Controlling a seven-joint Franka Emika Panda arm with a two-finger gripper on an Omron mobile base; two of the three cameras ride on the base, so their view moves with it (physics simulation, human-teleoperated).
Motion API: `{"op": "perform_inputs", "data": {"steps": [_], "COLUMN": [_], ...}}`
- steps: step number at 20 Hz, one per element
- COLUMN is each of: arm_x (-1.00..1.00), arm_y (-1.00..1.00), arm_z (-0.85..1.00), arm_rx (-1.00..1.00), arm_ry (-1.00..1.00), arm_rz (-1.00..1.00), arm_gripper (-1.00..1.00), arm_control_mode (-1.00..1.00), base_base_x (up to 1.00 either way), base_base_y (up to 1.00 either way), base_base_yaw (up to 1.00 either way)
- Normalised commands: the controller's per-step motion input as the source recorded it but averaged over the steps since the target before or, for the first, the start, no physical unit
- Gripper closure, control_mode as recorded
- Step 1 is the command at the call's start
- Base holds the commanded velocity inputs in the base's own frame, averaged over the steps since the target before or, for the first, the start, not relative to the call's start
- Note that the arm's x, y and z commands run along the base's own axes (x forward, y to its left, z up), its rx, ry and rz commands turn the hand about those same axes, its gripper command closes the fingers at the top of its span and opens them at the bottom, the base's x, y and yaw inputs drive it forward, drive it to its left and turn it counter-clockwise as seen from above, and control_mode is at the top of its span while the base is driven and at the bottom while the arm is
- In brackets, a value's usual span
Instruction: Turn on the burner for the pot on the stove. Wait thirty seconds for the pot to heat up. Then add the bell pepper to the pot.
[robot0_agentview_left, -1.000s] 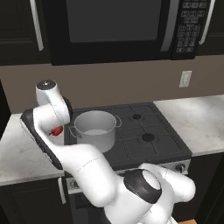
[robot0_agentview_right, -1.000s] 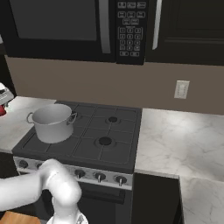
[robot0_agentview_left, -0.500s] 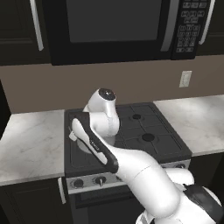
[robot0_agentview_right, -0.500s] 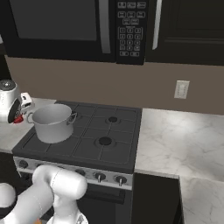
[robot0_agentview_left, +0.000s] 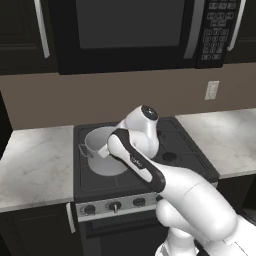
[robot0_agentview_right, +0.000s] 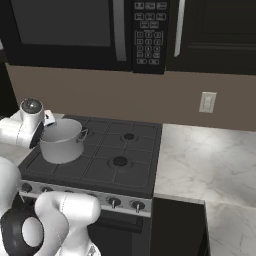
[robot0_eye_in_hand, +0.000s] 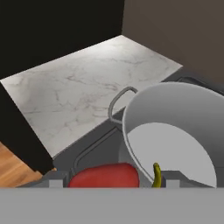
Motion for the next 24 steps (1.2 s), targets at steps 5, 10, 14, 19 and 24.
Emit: {"op": "perform_inputs", "data": {"steps": [5, 10, 14, 19, 24], "arm_x": [0.39, 0.38, 0.12, 0.01, 0.07], "arm_y": [-0.21, -0.1, -0.04, -0.03, 0.0], "arm_z": [0.27, 0.28, -0.01, -0.18, -0.12], "arm_rx": [0.0, 0.0, 0.0, 0.0, 0.0], "arm_ry": [0.0, 0.02, 0.01, 0.0, 0.0], "arm_rz": [-0.06, -0.06, -0.05, -0.04, -0.02], "arm_gripper": [1.0, 1.0, 1.0, 1.0, 1.0], "arm_control_mode": [-1.0, -1.0, -1.0, -1.0, -1.0], "base_base_x": [0.0, 0.0, 0.0, 0.0, 0.0], "base_base_y": [0.0, 0.0, 0.0, 0.0, 0.0], "base_base_yaw": [0.0, 0.0, 0.0, 0.0, 0.0]}}
